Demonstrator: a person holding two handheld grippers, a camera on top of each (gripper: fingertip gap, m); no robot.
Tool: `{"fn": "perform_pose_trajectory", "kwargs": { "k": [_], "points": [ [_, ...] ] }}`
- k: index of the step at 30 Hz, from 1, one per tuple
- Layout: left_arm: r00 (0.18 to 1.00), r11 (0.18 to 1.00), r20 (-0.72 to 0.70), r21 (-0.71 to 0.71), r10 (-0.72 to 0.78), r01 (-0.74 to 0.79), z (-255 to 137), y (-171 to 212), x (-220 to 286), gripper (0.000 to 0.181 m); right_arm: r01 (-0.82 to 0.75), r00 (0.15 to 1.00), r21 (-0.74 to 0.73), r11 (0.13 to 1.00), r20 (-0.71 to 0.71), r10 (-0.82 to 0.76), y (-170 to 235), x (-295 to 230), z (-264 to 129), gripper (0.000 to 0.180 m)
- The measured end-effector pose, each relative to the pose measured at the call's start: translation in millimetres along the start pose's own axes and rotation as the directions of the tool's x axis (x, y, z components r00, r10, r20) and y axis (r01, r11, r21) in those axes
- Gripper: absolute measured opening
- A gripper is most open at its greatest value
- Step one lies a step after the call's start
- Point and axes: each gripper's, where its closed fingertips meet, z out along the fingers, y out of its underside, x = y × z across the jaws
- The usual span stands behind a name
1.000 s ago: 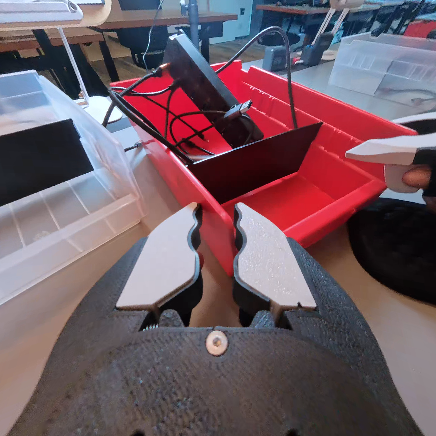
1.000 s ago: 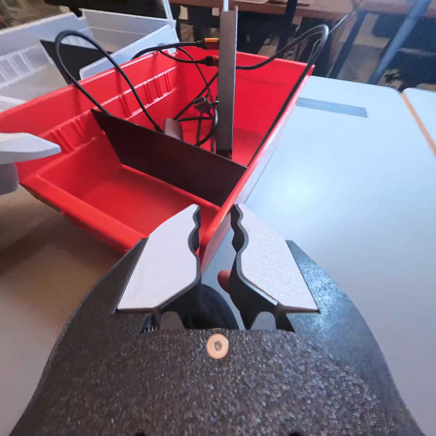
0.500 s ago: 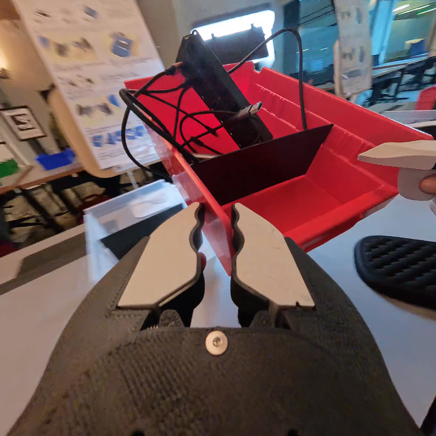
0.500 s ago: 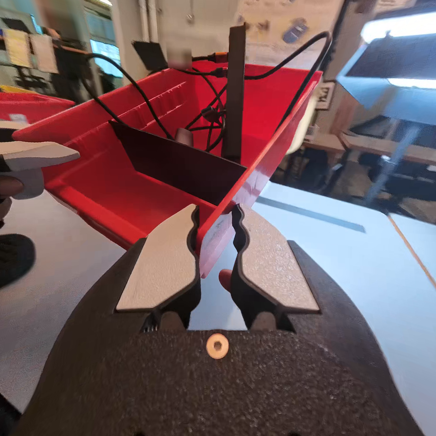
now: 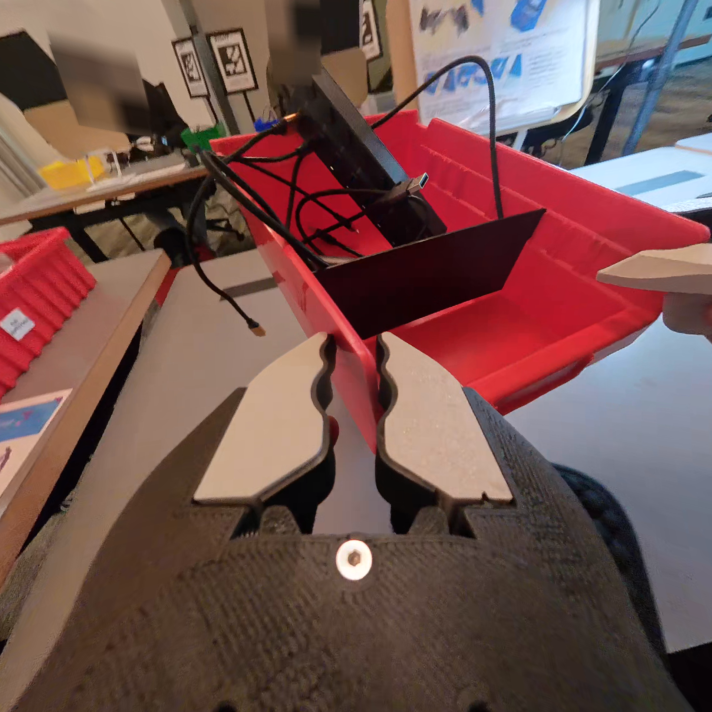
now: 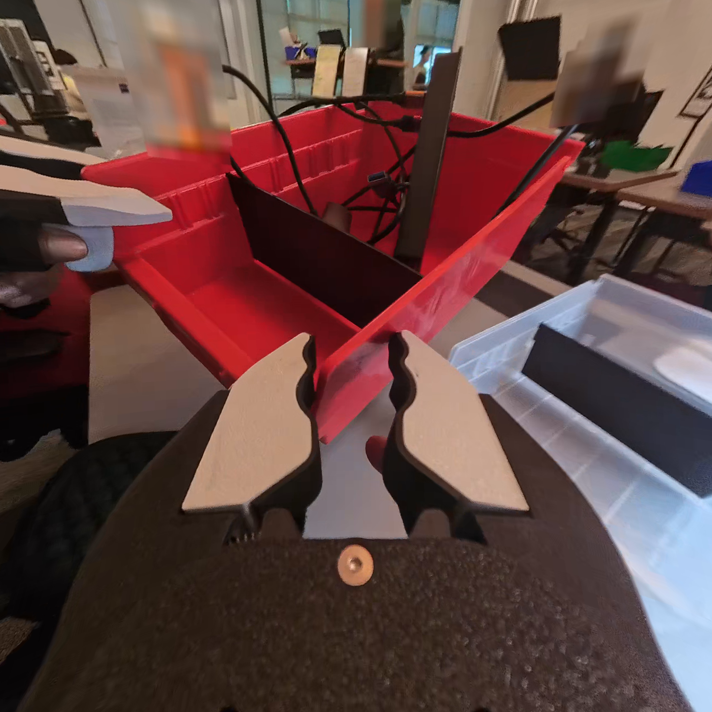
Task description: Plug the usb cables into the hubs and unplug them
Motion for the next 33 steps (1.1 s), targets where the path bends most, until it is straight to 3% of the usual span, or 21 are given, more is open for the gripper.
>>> {"fn": "perform_pose_trajectory", "kwargs": {
  "k": [8,11,13,14,16,19,21,22,25,26,28,29,31,33],
  "points": [
    [0.994,0.987,-0.045,-0.130,-0.099,0.093,64,92,-11,0.016,-0.006,1.000,-0.187,0.982,-0.004,0.005,92,10,38,0.040],
    [0.996,0.987,-0.033,-0.135,-0.087,0.081,85,115,-8,0.016,0.004,1.000,-0.215,0.977,0.017,0.000,101,16,35,0.043],
    [0.995,0.988,-0.052,-0.137,-0.084,0.076,85,108,-8,0.027,0.038,0.996,-0.247,0.968,0.082,-0.019,98,19,22,0.044],
    [0.997,0.989,-0.017,-0.129,-0.069,0.066,80,100,-17,0.039,0.050,0.995,-0.259,0.965,0.100,-0.025,93,26,13,0.053],
    [1.000,0.995,0.005,-0.093,0.029,-0.029,64,76,-26,0.045,0.093,0.991,-0.298,0.950,0.121,-0.059,82,50,-9,0.063],
    [0.968,0.969,-0.174,-0.142,0.179,-0.204,53,56,8,0.051,0.243,0.969,-0.435,0.867,0.142,-0.200,82,101,-30,0.071],
    [0.898,0.913,-0.365,-0.226,0.245,-0.341,58,67,46,0.057,0.374,0.927,-0.559,0.740,0.221,-0.302,103,127,-29,0.071],
    [0.841,0.867,-0.469,-0.261,0.270,-0.424,60,79,67,0.059,0.439,0.898,-0.637,0.634,0.276,-0.344,121,139,-29,0.069],
    [0.673,0.651,-0.633,-0.332,0.383,-0.683,70,121,98,0.067,0.610,0.775,-0.713,0.346,0.447,-0.446,167,158,-24,0.066],
    [0.623,0.576,-0.651,-0.331,0.434,-0.748,77,131,99,0.067,0.619,0.756,-0.717,0.320,0.432,-0.492,171,165,-18,0.064],
    [0.543,0.471,-0.679,-0.316,0.494,-0.823,90,145,100,0.055,0.623,0.740,-0.703,0.343,0.388,-0.550,167,175,-11,0.035],
    [0.508,0.439,-0.702,-0.301,0.499,-0.847,93,152,102,0.047,0.616,0.749,-0.698,0.365,0.376,-0.545,167,176,-13,0.032],
    [0.468,0.438,-0.743,-0.260,0.478,-0.861,96,159,110,0.034,0.578,0.778,-0.721,0.381,0.347,-0.523,168,178,-29,0.032],
    [0.478,0.470,-0.717,-0.235,0.507,-0.851,102,156,113,0.032,0.544,0.798,-0.730,0.413,0.300,-0.522,170,179,-53,0.034]
  ]
}}
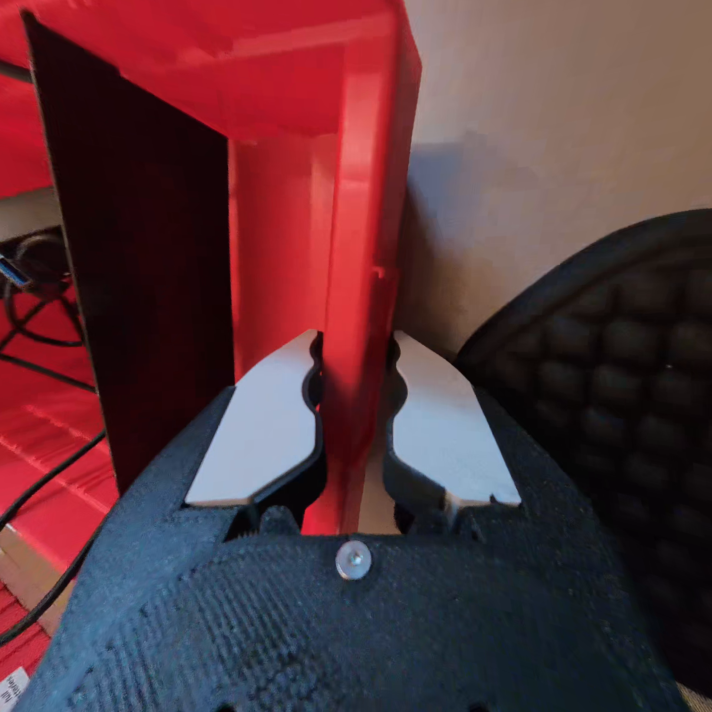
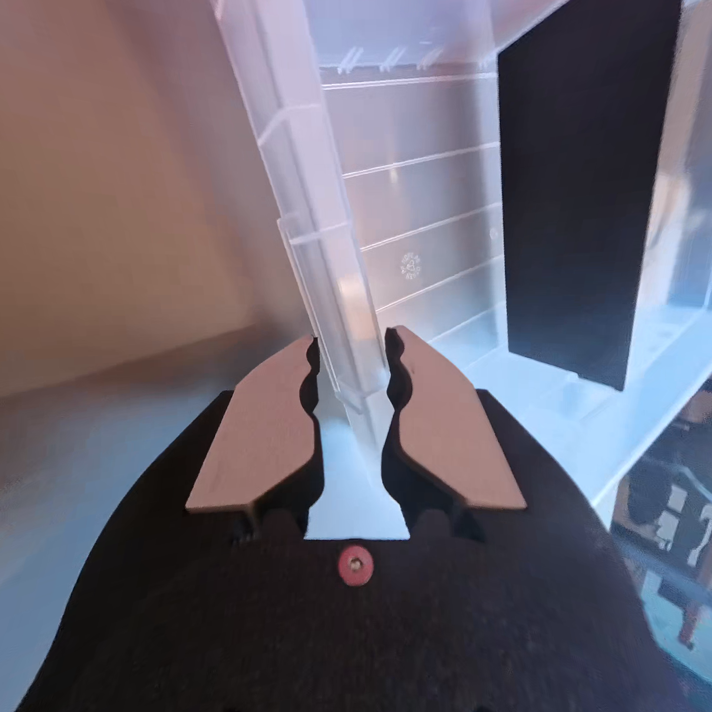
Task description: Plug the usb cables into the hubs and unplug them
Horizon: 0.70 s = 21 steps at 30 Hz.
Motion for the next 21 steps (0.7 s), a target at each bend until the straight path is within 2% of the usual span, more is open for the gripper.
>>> {"fn": "perform_pose_trajectory", "kwargs": {
  "k": [5,11,16,21],
  "points": [
    [0.997,0.996,0.081,0.094,0.001,-0.008,1,-5,-3,0.033,-0.142,0.985,0.041,0.989,-0.094,0.145,60,-33,-45,0.039],
    [0.987,0.985,0.151,0.172,-0.055,0.028,3,-12,-9,0.034,-0.289,0.935,-0.013,0.957,-0.220,0.279,128,-69,-94,0.040],
    [0.980,0.983,0.181,0.176,-0.077,0.045,8,-10,-22,0.035,-0.375,0.884,-0.079,0.923,-0.331,0.331,179,-61,-104,0.039],
    [0.975,0.983,0.197,0.169,-0.101,0.068,22,-7,-55,0.035,-0.329,0.886,-0.106,0.938,-0.379,0.267,214,-13,-88,0.037]
  ]
}}
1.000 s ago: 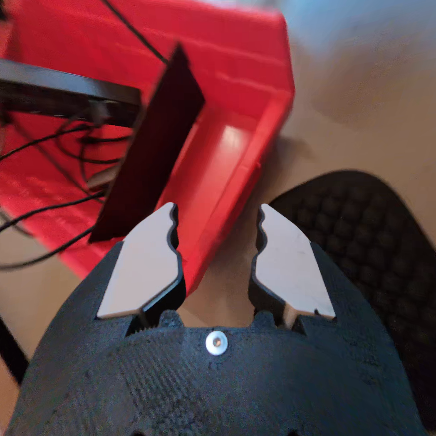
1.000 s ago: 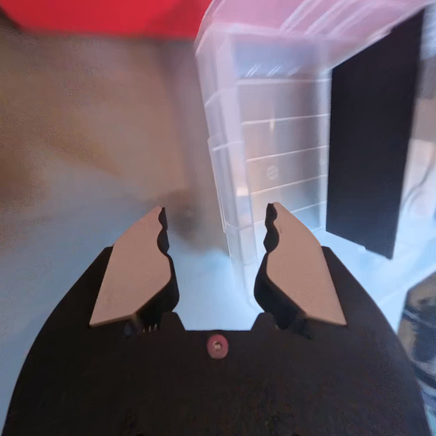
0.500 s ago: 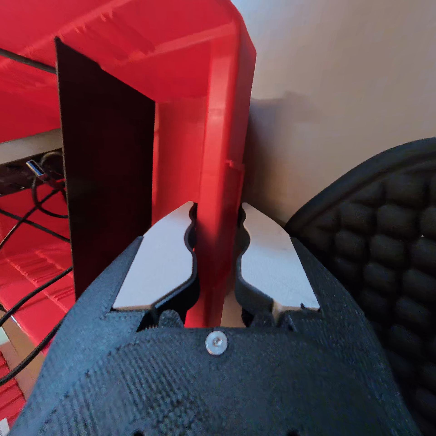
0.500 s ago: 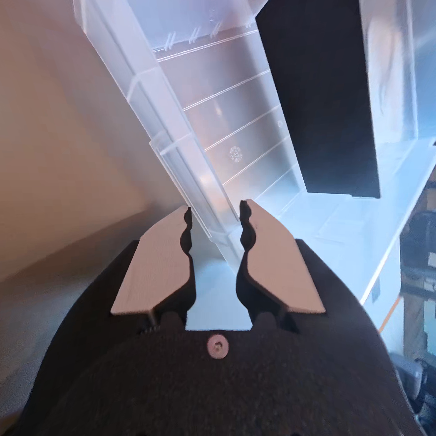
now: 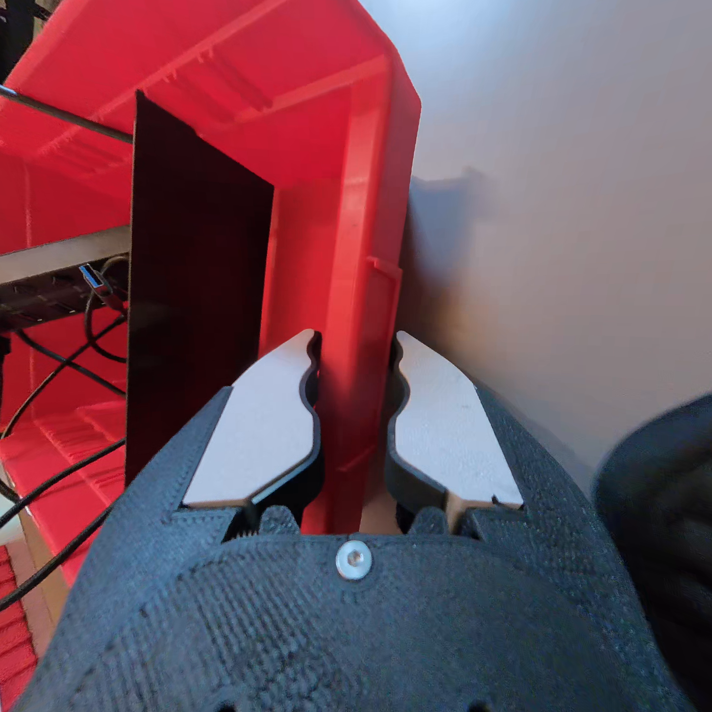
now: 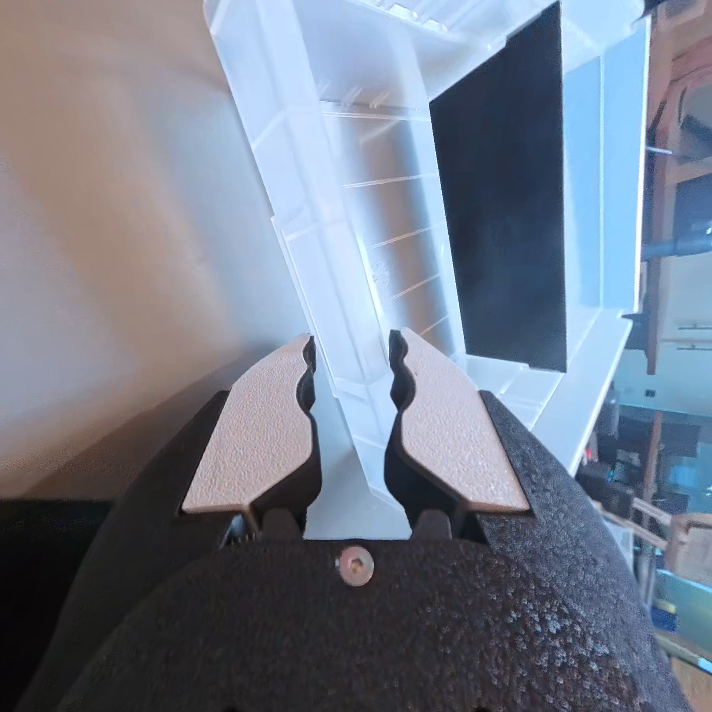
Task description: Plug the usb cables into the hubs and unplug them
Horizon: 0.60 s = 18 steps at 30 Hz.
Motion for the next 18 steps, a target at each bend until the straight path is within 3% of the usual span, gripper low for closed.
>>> {"fn": "perform_pose_trajectory", "kwargs": {
  "k": [8,11,15,18],
  "points": [
    [0.993,0.993,0.004,-0.015,-0.119,0.119,22,10,-41,0.042,-0.029,0.999,-0.015,0.999,0.024,0.029,-2,41,44,0.041],
    [0.963,0.954,-0.050,0.129,-0.265,0.269,-1,-10,-44,0.045,-0.155,0.987,0.137,0.978,0.065,0.147,-28,36,23,0.048],
    [0.817,0.734,-0.220,0.360,-0.533,0.576,-48,-54,-80,0.045,-0.416,0.905,0.424,0.804,0.282,0.319,-93,27,-23,0.046],
    [0.672,0.565,-0.178,0.413,-0.719,0.714,-47,-60,-143,0.048,-0.570,0.817,0.506,0.647,0.427,0.386,-129,30,-35,0.043]
  ]
}}
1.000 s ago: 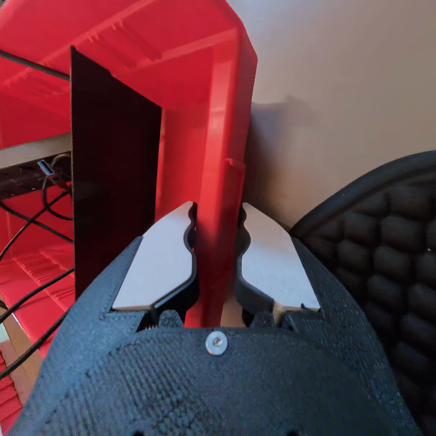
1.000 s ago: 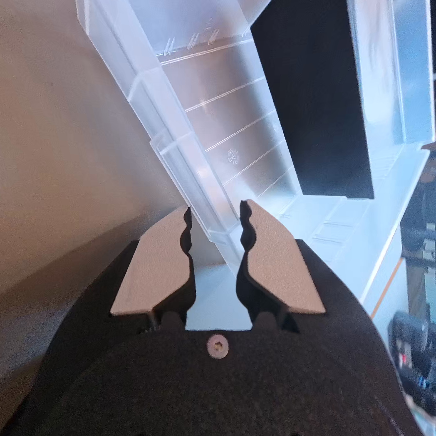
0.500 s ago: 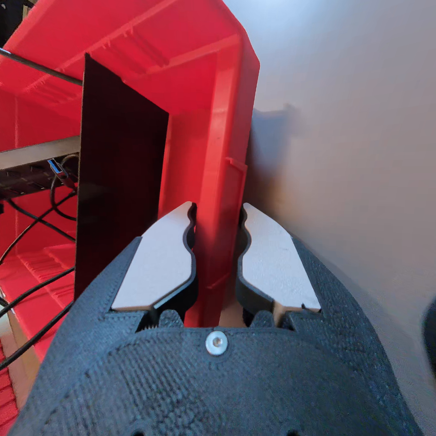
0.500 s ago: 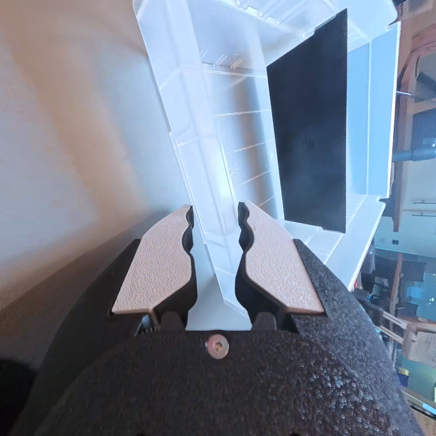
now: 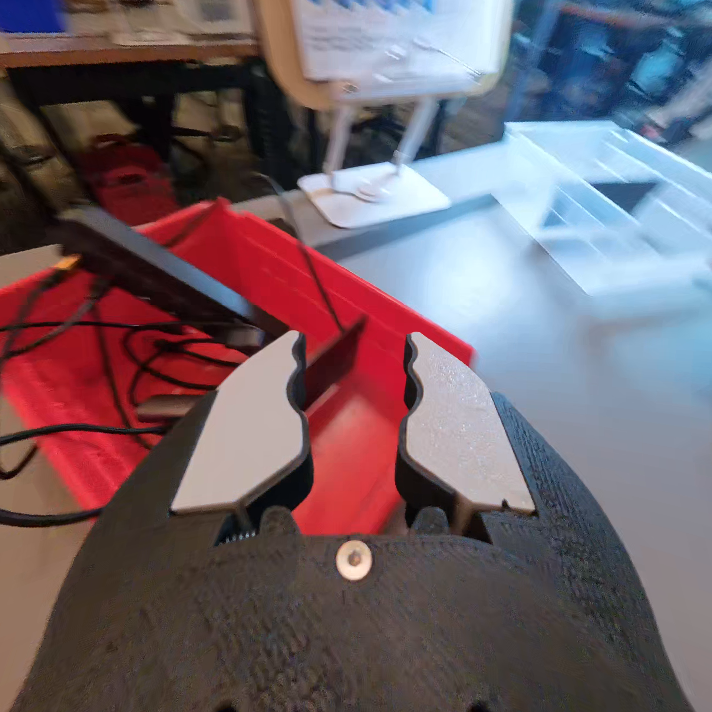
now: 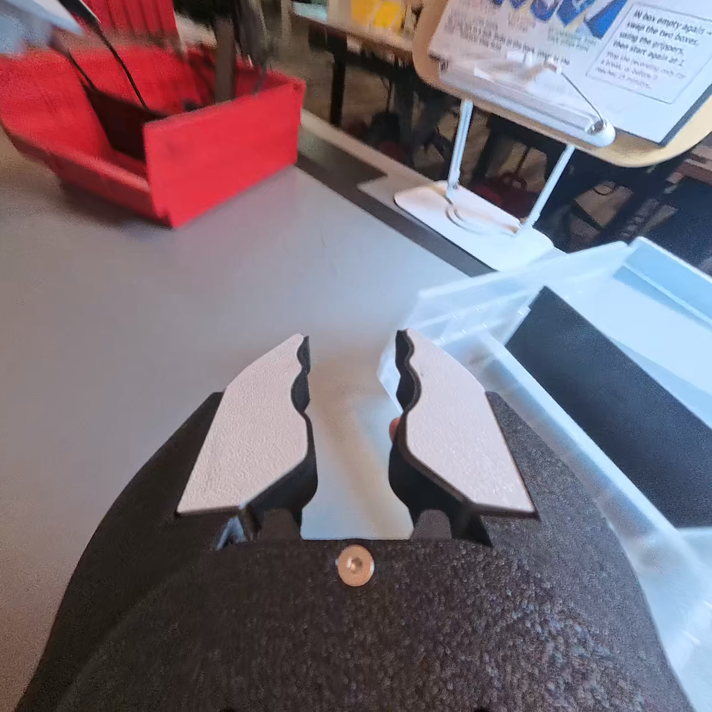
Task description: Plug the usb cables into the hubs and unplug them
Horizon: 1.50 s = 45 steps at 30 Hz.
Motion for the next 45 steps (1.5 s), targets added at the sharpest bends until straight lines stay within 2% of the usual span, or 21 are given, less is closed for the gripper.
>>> {"fn": "perform_pose_trajectory", "kwargs": {
  "k": [2,5,8,10,15,18,22,25,28,31,33,36,40,43,45],
  "points": [
    [0.985,0.994,0.133,-0.010,-0.106,0.108,22,-13,-39,0.050,-0.071,0.997,0.060,0.996,0.028,0.069,-7,-5,11,0.042],
    [0.927,0.951,0.261,-0.082,-0.269,0.299,63,-11,-92,0.058,-0.098,0.995,0.067,0.993,0.039,0.095,2,-13,24,0.041],
    [0.866,0.900,0.420,-0.209,-0.271,0.383,94,9,-136,0.068,-0.091,0.995,0.049,0.995,0.039,0.089,16,-20,26,0.038],
    [0.843,0.853,0.451,-0.275,-0.294,0.444,112,24,-146,0.070,-0.091,0.995,0.040,0.995,0.048,0.089,23,-24,25,0.036],
    [0.837,0.846,0.473,-0.294,-0.276,0.445,128,20,-154,0.063,-0.081,0.996,0.045,0.996,0.040,0.079,24,-21,20,0.033],
    [0.853,0.892,0.477,-0.262,-0.211,0.368,119,-8,-157,0.041,-0.086,0.996,0.055,0.995,0.042,0.084,22,-19,17,0.031],
    [0.903,0.934,0.404,-0.245,-0.145,0.260,106,-50,-145,0.035,-0.095,0.995,0.067,0.993,0.049,0.092,19,-18,16,0.030],
    [0.931,0.983,0.363,-0.179,0.033,0.035,89,-97,-118,0.029,-0.065,0.997,0.097,0.993,0.041,0.062,12,-19,12,0.029],
    [0.905,0.972,0.356,-0.106,0.232,-0.208,69,-139,-73,0.028,-0.058,0.997,0.133,0.990,0.054,0.051,-4,-22,12,0.029],
    [0.835,0.897,0.350,-0.035,0.424,-0.441,53,-167,-9,0.029,-0.056,0.994,0.173,0.983,0.101,0.039,-34,-30,15,0.029],
    [0.762,0.815,0.352,0.000,0.543,-0.580,48,-173,38,0.029,-0.064,0.987,0.197,0.978,0.155,0.033,-59,-40,17,0.032],
    [0.625,0.665,0.391,0.042,0.676,-0.746,47,-167,104,0.029,-0.100,0.973,0.269,0.958,0.228,0.037,-102,-56,18,0.038],
    [0.514,0.521,0.388,0.096,0.765,-0.848,59,-134,177,0.028,-0.167,0.952,0.337,0.927,0.301,0.062,-144,-69,20,0.066],
    [0.425,0.421,0.370,0.094,0.826,-0.902,72,-101,212,0.028,-0.183,0.944,0.347,0.920,0.324,0.065,-150,-66,24,0.077],
    [0.382,0.368,0.323,0.106,0.866,-0.924,78,-77,229,0.028,-0.196,0.934,0.309,0.931,0.348,0.081,-138,-63,29,0.083]
  ]
}}
